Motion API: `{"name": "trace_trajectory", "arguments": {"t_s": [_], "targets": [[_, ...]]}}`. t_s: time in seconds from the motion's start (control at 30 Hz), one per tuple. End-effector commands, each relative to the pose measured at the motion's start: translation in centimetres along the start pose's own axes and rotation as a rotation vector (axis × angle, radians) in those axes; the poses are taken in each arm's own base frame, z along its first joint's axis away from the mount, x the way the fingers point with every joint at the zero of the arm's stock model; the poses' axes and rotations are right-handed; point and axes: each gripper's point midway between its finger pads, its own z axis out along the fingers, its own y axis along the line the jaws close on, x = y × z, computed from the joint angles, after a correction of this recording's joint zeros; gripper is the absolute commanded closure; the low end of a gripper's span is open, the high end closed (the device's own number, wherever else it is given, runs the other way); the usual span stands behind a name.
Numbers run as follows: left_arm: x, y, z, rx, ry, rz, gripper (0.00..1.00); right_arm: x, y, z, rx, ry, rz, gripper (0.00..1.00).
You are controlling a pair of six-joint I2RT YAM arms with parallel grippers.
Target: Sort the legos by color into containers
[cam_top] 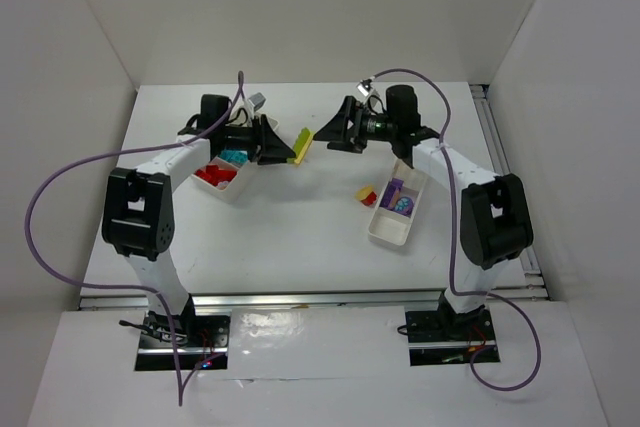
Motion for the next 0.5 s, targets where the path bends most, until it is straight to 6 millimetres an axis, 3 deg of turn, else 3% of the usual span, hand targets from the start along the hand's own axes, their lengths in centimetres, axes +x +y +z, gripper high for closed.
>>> {"name": "trace_trajectory", "arguments": {"t_s": [0.0,0.1,0.27,0.33,0.47], "targets": [[-1.8,-5.0,-1.0,0.089,-0.044,0.089,1.0,-1.5,1.8,1.4,-0.047,-0.038,-0.052,0.08],[-1.5,-5.5,-0.9,0.094,-0.038,0.1,1.0,-1.2,2.8,2.1,-0.089,-0.033,-0.072,0.09],[-1.2,-6.1,-1.1,0.11,-0.028,0.109,1.0,-0.7,2.7,3.2,-0.129,0.015,-0.064,0.16],[-1.2,-6.1,-1.1,0.11,-0.028,0.1,1.0,-1.2,3.0,3.4,-0.152,-0.004,-0.068,0.21],[-1.3,-6.2,-1.0,0.126,-0.03,0.118,1.0,-0.2,3.2,3.3,-0.219,0.011,-0.033,0.34]]}}
